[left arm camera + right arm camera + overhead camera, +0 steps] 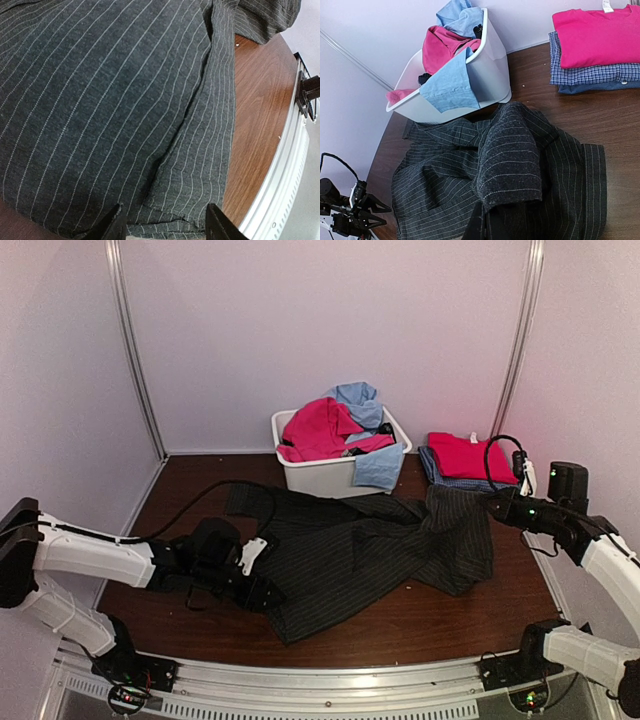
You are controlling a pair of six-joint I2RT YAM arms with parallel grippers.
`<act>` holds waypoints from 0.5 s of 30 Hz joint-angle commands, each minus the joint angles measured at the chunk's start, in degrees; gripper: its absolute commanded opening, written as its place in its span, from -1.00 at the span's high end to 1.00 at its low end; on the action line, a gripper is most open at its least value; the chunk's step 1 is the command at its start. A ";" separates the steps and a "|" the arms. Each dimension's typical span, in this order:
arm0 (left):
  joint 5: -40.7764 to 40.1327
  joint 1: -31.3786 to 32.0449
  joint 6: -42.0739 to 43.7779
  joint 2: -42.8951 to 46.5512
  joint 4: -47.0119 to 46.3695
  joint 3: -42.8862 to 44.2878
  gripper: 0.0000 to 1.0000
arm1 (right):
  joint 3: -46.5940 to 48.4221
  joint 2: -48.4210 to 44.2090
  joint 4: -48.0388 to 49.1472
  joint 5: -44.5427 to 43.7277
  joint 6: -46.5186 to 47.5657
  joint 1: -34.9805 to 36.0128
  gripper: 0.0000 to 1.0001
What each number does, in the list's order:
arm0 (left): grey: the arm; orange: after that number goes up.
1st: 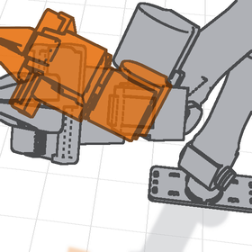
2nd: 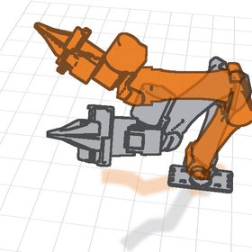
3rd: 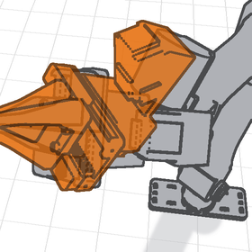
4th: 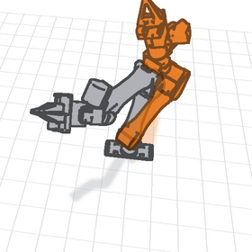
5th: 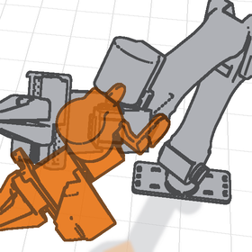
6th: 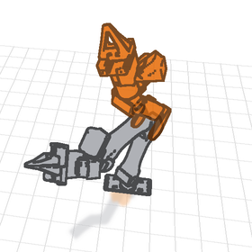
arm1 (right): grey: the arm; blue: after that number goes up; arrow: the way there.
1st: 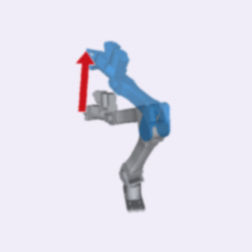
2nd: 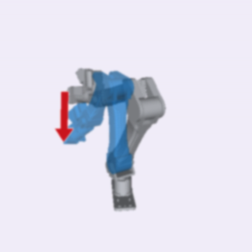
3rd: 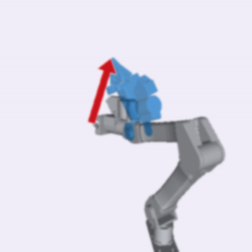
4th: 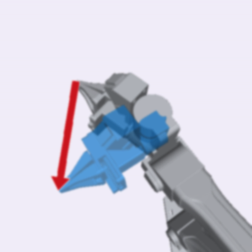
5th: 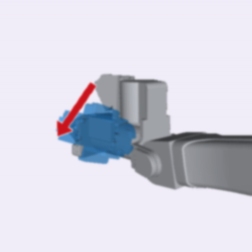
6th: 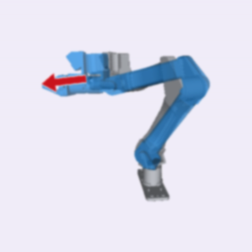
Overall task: Fold and stack the mixed laundry pile
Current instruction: Flatten out the crumpled shirt at the center of the board.
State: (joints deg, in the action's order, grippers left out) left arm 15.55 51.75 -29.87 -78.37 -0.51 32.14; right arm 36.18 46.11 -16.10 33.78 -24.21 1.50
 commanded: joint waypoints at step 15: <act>7.37 1.12 -4.50 -12.48 -12.24 -0.65 0.09 | 1.68 -0.45 -0.87 0.58 1.27 -0.35 1.00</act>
State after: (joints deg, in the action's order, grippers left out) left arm 20.36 52.29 -33.19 -88.53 -7.44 32.12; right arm 36.38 46.11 -16.69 33.91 -23.77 1.50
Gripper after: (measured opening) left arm 0.464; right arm 0.004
